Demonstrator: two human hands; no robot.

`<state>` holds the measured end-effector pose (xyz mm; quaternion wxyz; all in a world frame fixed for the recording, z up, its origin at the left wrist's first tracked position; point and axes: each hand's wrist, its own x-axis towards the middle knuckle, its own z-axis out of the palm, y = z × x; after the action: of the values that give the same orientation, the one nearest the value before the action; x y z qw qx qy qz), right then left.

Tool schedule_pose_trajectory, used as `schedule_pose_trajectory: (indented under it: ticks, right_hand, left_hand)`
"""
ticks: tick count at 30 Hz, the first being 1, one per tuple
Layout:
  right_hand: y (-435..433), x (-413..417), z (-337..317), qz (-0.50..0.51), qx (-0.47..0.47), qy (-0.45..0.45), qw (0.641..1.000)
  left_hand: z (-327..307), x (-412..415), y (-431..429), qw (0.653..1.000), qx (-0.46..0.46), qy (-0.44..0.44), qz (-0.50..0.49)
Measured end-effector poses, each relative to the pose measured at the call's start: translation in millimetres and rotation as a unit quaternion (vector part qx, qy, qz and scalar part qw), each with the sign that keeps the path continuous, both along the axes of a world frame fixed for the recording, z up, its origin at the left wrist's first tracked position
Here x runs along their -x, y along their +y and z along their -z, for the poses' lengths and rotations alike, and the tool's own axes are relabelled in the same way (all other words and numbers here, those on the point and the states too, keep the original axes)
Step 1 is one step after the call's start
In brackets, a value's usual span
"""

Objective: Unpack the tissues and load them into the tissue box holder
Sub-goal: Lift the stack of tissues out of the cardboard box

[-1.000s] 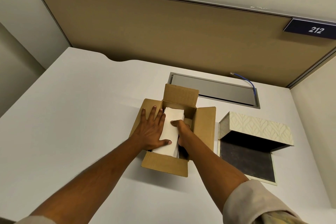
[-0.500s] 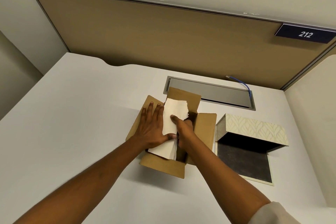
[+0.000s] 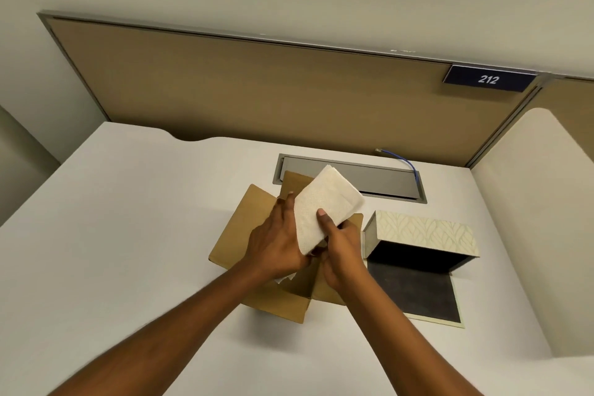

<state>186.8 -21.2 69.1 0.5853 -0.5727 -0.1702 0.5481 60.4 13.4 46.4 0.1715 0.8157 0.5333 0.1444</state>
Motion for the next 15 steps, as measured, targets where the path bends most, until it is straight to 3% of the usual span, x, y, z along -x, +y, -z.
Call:
schedule_pose_trajectory:
  ticks: [5,15]
  right_hand:
    - [-26.0,-20.6,-8.2,0.068,-0.051,0.060,0.995]
    - [-98.5,-104.0,-11.9,0.149,-0.134,0.051,0.978]
  left_hand:
    - [-21.2,-26.0,-14.2,0.996,-0.070,0.000,0.059]
    - [-39.6,-95.8,-43.0,0.972,-0.118,0.039,0.198]
